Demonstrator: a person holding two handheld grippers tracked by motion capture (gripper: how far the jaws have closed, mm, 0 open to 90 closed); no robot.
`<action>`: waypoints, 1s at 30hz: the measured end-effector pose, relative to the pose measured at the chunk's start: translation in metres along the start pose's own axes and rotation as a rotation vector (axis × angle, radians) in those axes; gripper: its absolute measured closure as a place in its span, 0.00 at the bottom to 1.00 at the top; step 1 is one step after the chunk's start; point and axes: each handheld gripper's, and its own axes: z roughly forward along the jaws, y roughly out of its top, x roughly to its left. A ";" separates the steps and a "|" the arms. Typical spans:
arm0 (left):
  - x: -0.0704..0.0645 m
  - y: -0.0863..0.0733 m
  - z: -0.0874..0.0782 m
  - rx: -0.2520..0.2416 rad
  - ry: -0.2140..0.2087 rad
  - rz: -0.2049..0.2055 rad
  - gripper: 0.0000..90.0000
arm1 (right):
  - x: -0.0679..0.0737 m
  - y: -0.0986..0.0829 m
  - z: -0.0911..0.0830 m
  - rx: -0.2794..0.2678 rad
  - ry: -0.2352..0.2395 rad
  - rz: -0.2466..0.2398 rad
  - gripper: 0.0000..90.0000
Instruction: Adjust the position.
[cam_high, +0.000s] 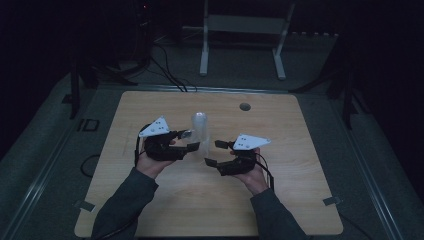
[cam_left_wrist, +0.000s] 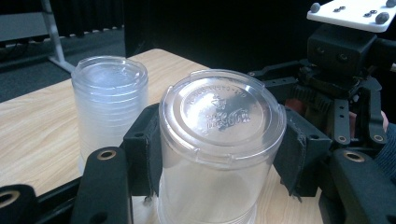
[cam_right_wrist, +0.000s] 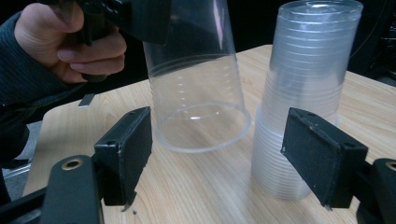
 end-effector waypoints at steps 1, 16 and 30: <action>0.000 -0.001 0.000 -0.002 -0.003 -0.004 0.46 | 0.000 0.000 0.001 -0.001 0.002 -0.001 0.27; -0.001 -0.004 0.004 -0.043 -0.048 -0.047 0.45 | 0.004 0.002 0.009 -0.025 0.024 0.006 0.25; -0.001 -0.007 0.006 -0.072 -0.081 -0.080 0.45 | 0.007 0.002 0.016 -0.039 0.031 0.017 0.21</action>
